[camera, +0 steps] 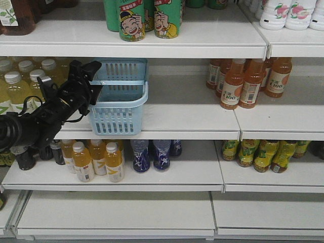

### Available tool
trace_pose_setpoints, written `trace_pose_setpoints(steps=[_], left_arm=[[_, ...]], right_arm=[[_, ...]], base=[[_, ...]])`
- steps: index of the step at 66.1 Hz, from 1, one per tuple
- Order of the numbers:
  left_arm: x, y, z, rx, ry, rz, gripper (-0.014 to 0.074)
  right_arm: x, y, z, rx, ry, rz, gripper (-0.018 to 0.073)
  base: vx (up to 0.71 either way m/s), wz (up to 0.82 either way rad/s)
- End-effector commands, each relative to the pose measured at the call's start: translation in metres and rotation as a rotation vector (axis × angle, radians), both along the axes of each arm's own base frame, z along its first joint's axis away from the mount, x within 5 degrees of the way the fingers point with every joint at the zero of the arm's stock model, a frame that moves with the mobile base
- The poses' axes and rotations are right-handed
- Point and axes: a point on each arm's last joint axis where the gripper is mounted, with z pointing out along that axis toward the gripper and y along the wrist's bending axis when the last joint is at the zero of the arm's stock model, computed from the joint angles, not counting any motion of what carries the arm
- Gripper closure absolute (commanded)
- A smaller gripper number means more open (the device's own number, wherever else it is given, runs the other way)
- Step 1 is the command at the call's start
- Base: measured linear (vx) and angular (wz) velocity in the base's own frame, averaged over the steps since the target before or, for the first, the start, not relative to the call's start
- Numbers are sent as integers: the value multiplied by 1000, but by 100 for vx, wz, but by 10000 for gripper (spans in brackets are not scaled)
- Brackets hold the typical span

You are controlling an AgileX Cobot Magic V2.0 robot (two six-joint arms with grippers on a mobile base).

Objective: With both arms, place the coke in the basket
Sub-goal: 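Grasp the basket handle with the left gripper and lift it off the shelf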

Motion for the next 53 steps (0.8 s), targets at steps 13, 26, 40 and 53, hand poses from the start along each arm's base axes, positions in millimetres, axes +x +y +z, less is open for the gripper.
trace_pose_setpoints(steps=[13, 26, 40, 53], left_arm=[[3, -4, 29, -28, -110, -26, 266], [-2, -12, 32, 23, -169, -122, 526], [-22, -32, 43, 18, -356, -407, 604], [-46, -49, 40, 11, -266, -751, 604]], right_arm=[[-1, 1, 4, -13, -77, 7, 564], [-1, 1, 4, -13, -77, 7, 564], [-1, 1, 4, -13, -77, 7, 564], [-1, 1, 4, -13, -77, 7, 564]], base=[[0, 0], [0, 0], [0, 0], [0, 0]])
